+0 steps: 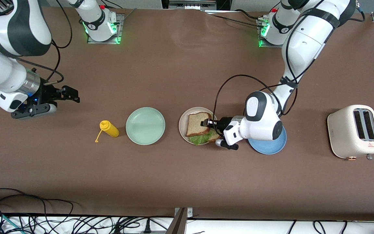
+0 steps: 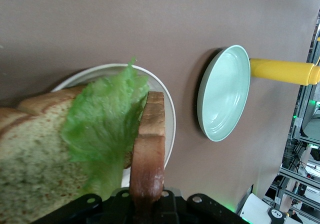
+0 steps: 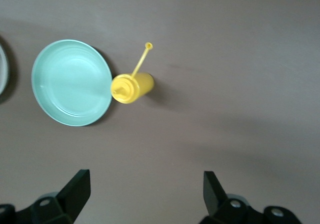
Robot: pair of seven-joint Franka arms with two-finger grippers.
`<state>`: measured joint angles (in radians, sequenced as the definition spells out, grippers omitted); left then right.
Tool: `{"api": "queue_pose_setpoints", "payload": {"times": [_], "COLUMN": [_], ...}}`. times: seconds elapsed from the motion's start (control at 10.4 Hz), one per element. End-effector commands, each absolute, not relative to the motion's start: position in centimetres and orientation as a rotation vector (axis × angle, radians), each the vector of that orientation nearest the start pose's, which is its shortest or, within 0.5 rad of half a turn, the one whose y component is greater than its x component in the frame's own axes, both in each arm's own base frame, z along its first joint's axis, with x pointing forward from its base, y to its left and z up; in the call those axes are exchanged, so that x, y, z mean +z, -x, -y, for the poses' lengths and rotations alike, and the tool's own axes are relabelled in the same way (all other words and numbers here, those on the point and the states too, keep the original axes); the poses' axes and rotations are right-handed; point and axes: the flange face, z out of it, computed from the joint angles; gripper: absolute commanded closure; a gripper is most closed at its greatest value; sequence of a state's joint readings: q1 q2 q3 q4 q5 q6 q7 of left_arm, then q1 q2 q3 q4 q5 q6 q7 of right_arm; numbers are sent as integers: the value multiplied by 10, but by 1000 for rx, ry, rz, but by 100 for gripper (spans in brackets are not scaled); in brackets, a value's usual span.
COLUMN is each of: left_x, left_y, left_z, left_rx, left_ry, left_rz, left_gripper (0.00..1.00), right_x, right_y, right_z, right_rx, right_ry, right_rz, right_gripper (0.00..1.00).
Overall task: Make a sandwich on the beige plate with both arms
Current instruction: 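Lay the bread slice on the lettuce with the left gripper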
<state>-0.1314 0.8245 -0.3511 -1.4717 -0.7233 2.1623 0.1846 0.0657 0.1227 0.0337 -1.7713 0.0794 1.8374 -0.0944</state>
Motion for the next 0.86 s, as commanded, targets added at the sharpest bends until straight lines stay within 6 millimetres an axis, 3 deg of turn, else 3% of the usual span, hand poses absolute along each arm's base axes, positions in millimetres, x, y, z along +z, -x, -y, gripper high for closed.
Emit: {"api": "queue_pose_setpoints", "payload": {"times": [0.0,0.19,0.29,0.48,0.77], "left_x": [231,240,246,269,303], "left_y": [-648,-652,-653,-666,-675], "left_z": [315,312,308,273,235], "left_rx": [-262,-258,-262,-234,-202], "left_ry": [-2300,-2305,-2316,-2371,-2557], "left_rz": [119,82,96,135,146], "left_gripper": [0,0,0,0,0], "right_x": [493,497,509,522,532], "right_y": [-588,-586,-584,-574,-572], "right_z": [-59,-58,-58,-63,-56], "right_rx": [134,143,132,123,161], "right_ry": [3086,3123,3128,3140,3150], "right_rz": [201,86,24,-110,-127], "right_gripper": [0,0,0,0,0]}}
